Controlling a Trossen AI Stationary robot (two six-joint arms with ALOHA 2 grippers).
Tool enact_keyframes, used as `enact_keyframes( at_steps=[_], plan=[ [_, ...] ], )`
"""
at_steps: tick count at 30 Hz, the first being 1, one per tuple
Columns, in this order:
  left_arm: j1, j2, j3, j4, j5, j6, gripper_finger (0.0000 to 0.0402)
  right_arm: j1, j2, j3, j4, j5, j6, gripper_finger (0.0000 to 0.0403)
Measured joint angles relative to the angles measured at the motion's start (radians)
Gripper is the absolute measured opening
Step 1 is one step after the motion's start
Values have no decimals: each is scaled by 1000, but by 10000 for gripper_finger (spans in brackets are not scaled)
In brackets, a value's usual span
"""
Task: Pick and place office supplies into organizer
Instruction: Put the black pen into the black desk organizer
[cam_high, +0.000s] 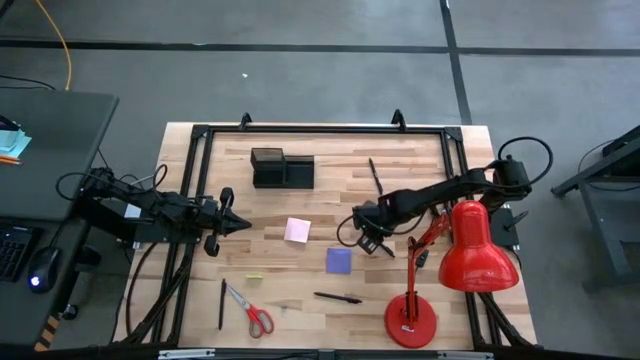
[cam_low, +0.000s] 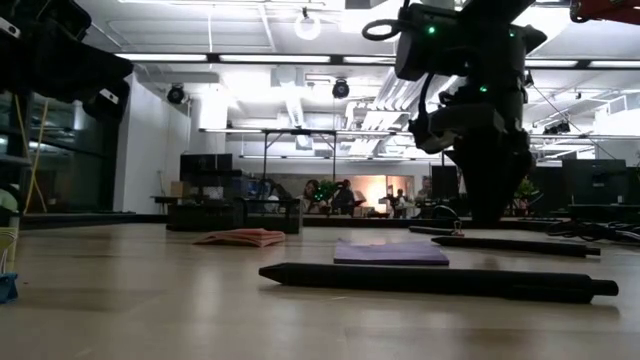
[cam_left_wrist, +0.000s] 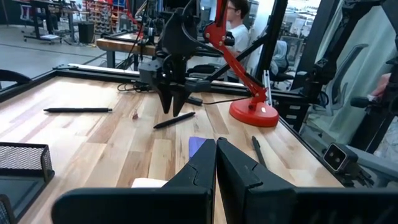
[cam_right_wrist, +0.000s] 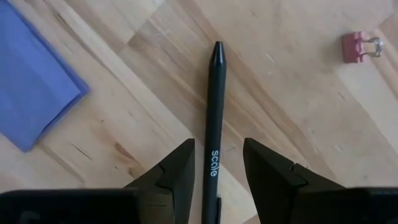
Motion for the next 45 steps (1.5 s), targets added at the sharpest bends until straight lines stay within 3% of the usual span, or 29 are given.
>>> enact_keyframes(
  at_steps=[21,25,34,45],
  plan=[
    [0,1,0,0,2,0,1,11,93,3,2,-30,-8,128],
    [0,1,0,0,4,0,1,11,95,2,2,-30,-12,107],
    [0,1,0,0,4,0,1,11,95,0,4,-25,-23,12],
    [0,1,0,0,4,0,1,12,94,-1,40,-8,-49,6]
  ],
)
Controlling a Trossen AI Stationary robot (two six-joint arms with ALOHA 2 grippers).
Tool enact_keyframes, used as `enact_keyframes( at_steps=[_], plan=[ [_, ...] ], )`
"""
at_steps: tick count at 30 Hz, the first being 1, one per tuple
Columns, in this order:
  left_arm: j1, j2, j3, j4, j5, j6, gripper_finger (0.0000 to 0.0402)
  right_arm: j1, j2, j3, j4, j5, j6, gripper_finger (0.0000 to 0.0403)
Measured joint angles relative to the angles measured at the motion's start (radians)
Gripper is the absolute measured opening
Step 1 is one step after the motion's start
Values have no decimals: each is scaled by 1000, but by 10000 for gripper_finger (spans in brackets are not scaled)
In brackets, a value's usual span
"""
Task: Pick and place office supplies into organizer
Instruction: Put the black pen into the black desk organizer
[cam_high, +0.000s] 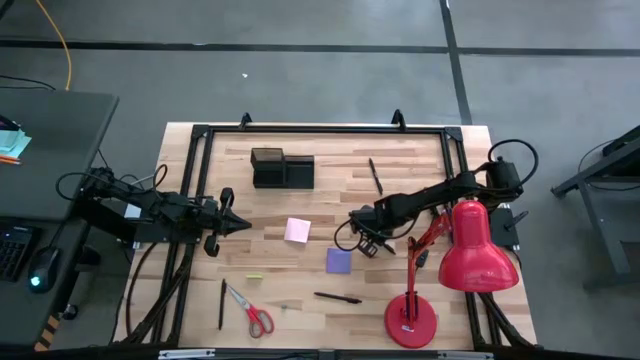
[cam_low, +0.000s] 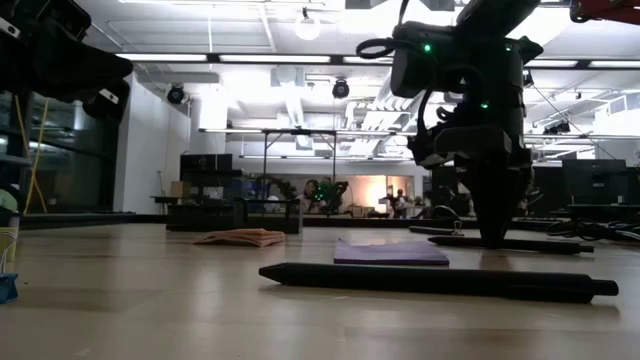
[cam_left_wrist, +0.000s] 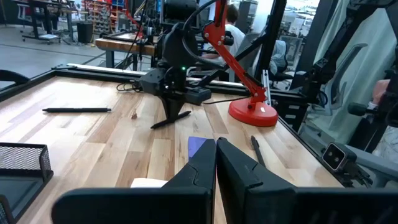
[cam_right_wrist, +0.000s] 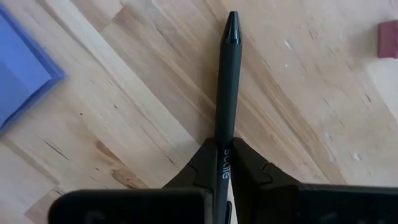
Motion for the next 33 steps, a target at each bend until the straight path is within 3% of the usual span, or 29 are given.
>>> enact_keyframes(
  at_steps=[21,33],
  plan=[
    [0,6,0,-1,0,0,1,0,5,93,82,128,-130,6],
    [0,13,0,-1,-1,0,1,-9,3,95,277,198,-238,8]
  ],
)
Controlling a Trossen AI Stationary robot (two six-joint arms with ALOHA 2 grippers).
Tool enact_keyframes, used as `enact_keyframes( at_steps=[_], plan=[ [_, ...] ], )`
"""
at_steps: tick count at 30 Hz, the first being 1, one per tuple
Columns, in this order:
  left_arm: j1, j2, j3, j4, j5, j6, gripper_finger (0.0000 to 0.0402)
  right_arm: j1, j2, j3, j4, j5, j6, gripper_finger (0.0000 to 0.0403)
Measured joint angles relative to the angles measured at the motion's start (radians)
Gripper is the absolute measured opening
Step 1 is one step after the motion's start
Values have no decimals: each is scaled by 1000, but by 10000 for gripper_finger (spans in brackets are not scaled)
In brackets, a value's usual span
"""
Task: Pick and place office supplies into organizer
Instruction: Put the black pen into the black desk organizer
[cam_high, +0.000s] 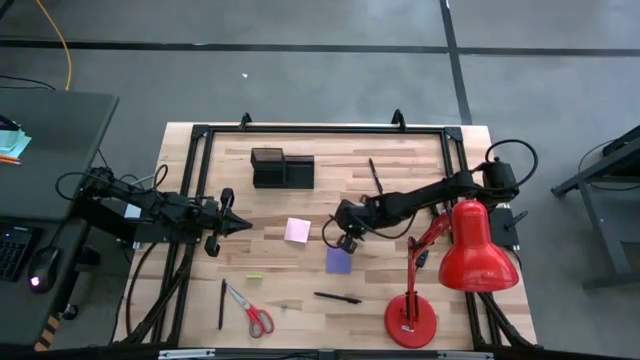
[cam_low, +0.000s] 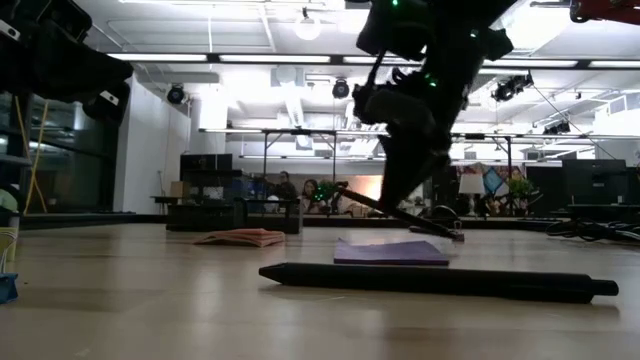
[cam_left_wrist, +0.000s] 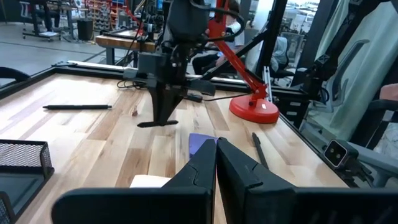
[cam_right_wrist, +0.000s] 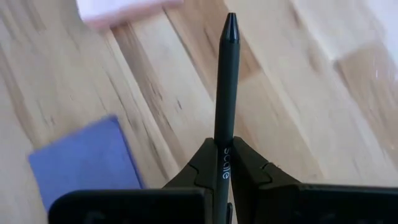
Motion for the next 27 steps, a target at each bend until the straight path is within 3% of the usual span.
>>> enact_keyframes(
  at_steps=[15,27],
  plan=[
    [0,0,0,36,-18,0,1,-86,-2,0,344,81,-239,7],
    [0,-1,0,29,-47,15,1,-172,-1,1,716,76,-446,6]
  ],
)
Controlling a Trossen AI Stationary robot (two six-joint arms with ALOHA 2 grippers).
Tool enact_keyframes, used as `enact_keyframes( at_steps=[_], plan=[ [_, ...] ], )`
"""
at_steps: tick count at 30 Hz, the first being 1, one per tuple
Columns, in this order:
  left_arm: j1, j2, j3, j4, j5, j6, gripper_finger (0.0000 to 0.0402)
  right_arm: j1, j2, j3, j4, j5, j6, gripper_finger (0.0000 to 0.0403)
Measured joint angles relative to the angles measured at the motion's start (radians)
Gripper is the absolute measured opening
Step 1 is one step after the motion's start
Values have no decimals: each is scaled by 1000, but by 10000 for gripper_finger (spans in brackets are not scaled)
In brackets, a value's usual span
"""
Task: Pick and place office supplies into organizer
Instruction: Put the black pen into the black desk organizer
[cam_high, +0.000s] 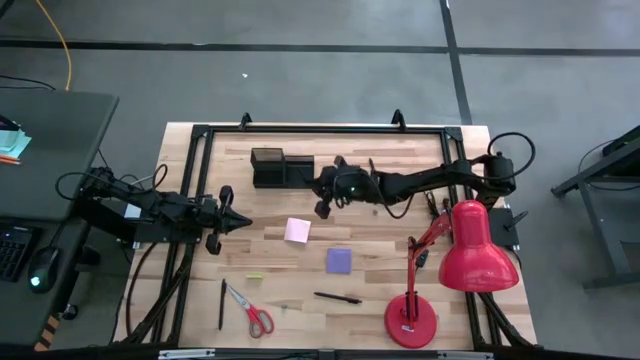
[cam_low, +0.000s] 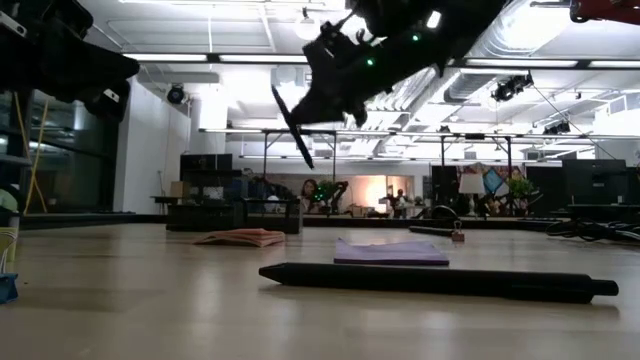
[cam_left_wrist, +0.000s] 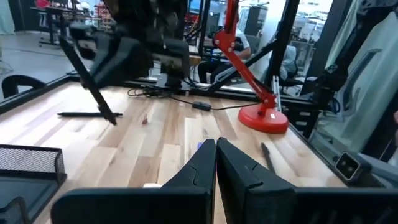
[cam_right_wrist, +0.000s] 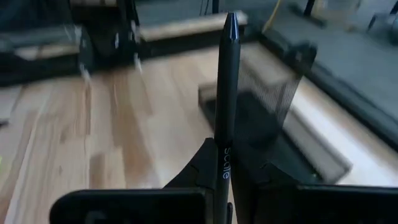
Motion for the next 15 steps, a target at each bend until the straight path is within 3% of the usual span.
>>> enact_keyframes(
  at_steps=[15],
  plan=[
    [0,0,0,-2,4,15,1,-124,169,1,521,-100,-73,6]
  ],
)
